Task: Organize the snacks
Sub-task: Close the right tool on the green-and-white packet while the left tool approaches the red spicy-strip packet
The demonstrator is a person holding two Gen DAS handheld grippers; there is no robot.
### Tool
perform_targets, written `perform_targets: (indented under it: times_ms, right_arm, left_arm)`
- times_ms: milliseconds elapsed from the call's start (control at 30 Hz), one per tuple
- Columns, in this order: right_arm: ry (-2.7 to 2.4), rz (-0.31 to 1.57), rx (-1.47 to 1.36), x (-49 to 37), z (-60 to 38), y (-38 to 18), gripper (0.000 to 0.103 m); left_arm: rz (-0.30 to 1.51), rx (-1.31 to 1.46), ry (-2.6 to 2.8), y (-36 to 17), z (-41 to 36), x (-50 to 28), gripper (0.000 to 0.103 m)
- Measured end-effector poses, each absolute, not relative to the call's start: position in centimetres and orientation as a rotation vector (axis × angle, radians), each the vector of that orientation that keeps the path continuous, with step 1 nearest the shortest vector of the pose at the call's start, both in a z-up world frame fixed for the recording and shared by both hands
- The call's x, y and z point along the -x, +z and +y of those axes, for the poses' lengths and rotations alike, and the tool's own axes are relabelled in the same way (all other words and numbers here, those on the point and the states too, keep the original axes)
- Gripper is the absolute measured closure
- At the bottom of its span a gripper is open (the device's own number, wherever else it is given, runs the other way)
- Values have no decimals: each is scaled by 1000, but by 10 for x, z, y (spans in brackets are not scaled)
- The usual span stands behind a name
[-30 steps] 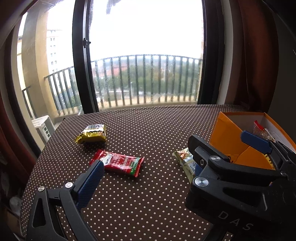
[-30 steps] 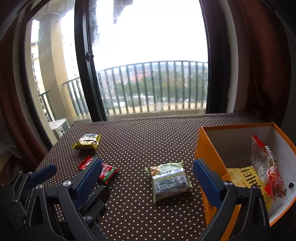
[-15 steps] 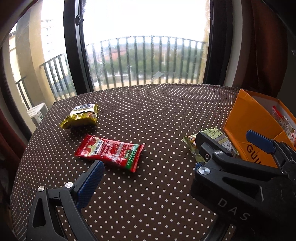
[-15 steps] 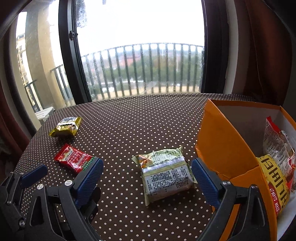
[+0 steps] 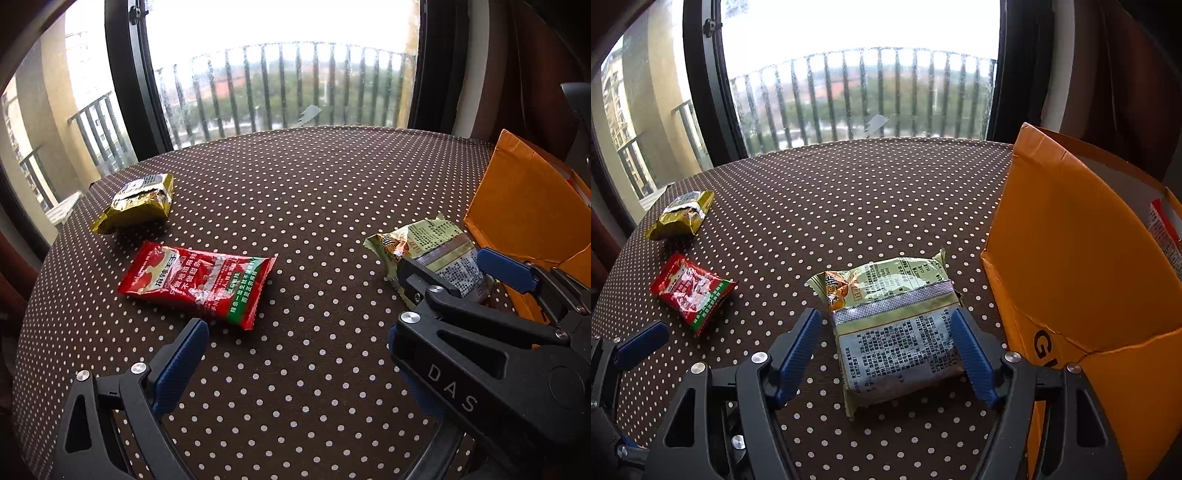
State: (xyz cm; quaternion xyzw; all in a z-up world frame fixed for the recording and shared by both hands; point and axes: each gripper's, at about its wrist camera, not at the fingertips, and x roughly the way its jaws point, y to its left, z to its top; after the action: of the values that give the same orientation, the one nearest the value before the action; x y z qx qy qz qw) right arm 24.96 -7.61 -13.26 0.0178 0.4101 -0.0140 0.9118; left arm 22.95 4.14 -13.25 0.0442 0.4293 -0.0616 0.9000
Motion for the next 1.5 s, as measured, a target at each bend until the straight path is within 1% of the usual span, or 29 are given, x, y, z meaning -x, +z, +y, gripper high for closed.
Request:
perform_targets:
  times_ms: [333,433,467,500,533,600,667,933,1033,1067,1133,1233,1300,1500]
  right_arm:
    - [130,846,-28,-251,-43,-129,28]
    - [130,817,26,-250,-31,-125,26]
    - [123,804,47,-250,-28,-124,22]
    - [119,796,58,-250,-26,-123,15]
    - [115,793,60,-251,-25,-122,13]
    - [109,795,47,-253,-25,-123,4]
    - [93,816,36,-256,-27,-125,3]
    - [74,892,24,-272,-33,-144,3]
    - [77,892,19,-273,-34,-146,3]
    - [82,905,13,-274,-35,-147,4]
    - [76,915,8,-276,-36,-150,11]
    - [84,918,9,-276,-37,-151,14]
    - [88,917,10,-276,-37,-150,17]
    - [130,925,-44,-274,-37,-145,19]
  left_arm:
    - [901,-51,-55,-133,65,-220,4]
    - [902,-66,-34,-133,69,-219,4]
    - [902,-65,-30,-133,71,-219,4]
    - [900,-62,-28,-133,72,-219,4]
    - [897,-62,-27,-132,73,-220,4]
    - [897,-67,-20,-132,74,-223,4]
    - [904,-71,-11,-135,74,-226,4]
    - [946,-63,-14,-145,76,-236,4]
    - [951,-63,-15,-147,75,-238,4]
    - [954,-64,-14,-148,75,-239,4]
    - [961,-63,-8,-151,76,-243,4]
    - [961,-57,0,-151,77,-242,4]
    - [957,-56,8,-150,77,-239,4]
    - [931,-99,20,-134,82,-237,4]
